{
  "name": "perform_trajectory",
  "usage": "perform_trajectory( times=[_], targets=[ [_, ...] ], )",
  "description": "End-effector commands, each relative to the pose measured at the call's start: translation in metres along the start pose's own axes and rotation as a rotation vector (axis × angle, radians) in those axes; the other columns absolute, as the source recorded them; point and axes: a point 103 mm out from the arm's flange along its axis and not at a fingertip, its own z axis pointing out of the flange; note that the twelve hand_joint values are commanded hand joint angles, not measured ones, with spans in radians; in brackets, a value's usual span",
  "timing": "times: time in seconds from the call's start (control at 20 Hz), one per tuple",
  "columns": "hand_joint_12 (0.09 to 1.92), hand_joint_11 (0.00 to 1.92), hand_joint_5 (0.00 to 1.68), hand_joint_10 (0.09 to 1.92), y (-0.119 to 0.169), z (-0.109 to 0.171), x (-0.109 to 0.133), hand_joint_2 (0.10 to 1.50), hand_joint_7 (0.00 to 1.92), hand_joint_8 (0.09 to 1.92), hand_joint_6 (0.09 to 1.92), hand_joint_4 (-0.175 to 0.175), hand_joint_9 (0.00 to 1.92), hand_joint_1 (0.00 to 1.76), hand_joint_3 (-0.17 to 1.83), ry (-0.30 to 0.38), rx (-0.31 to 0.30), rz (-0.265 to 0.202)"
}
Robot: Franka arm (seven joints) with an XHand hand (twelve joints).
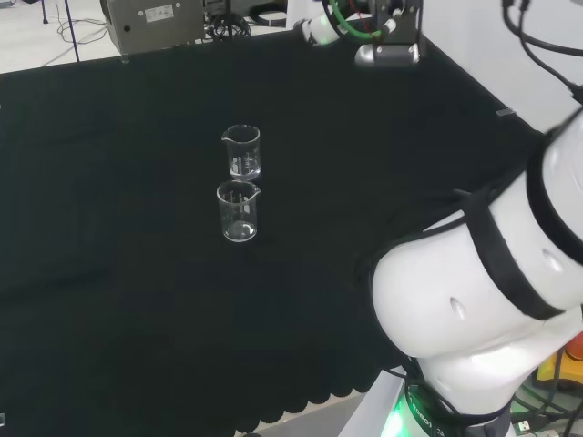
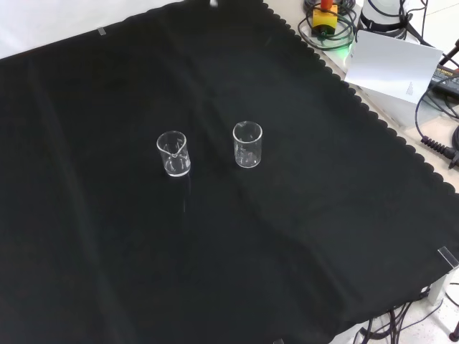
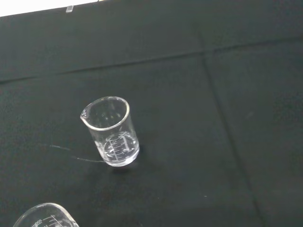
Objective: Pick up the beaker on the right.
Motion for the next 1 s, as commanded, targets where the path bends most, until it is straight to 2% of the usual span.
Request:
perform_trajectory(
  times=[0.05, 0.3, 0.45, 0.6, 0.7, 1.0],
  targets=[
    [1.43, 0.03, 0.36, 0.7, 0.093, 0.053, 0.004, 0.94, 0.16, 0.67, 0.09, -0.055, 0.34, 0.55, 0.4, 0.091, -0.022, -0.099],
    [1.44, 0.03, 0.36, 0.71, 0.115, 0.084, 0.012, 0.88, 0.19, 0.69, 0.09, -0.055, 0.37, 0.63, 0.41, 0.095, 0.033, -0.129],
    [1.44, 0.03, 0.36, 0.7, 0.126, 0.102, 0.013, 0.78, 0.2, 0.7, 0.09, -0.053, 0.38, 0.74, 0.5, 0.106, 0.059, -0.13],
    [1.44, 0.03, 0.37, 0.7, 0.133, 0.118, 0.014, 0.72, 0.2, 0.71, 0.09, -0.05, 0.39, 0.8, 0.59, 0.117, 0.046, -0.154],
    [1.42, 0.07, 0.45, 0.7, 0.138, 0.13, 0.016, 0.67, 0.27, 0.72, 0.09, -0.056, 0.44, 0.86, 0.63, 0.131, 0.05, -0.169],
    [1.41, 0.12, 0.55, 0.68, 0.153, 0.156, 0.016, 0.63, 0.35, 0.74, 0.09, -0.067, 0.5, 0.92, 0.7, 0.157, 0.077, -0.178]
  ],
)
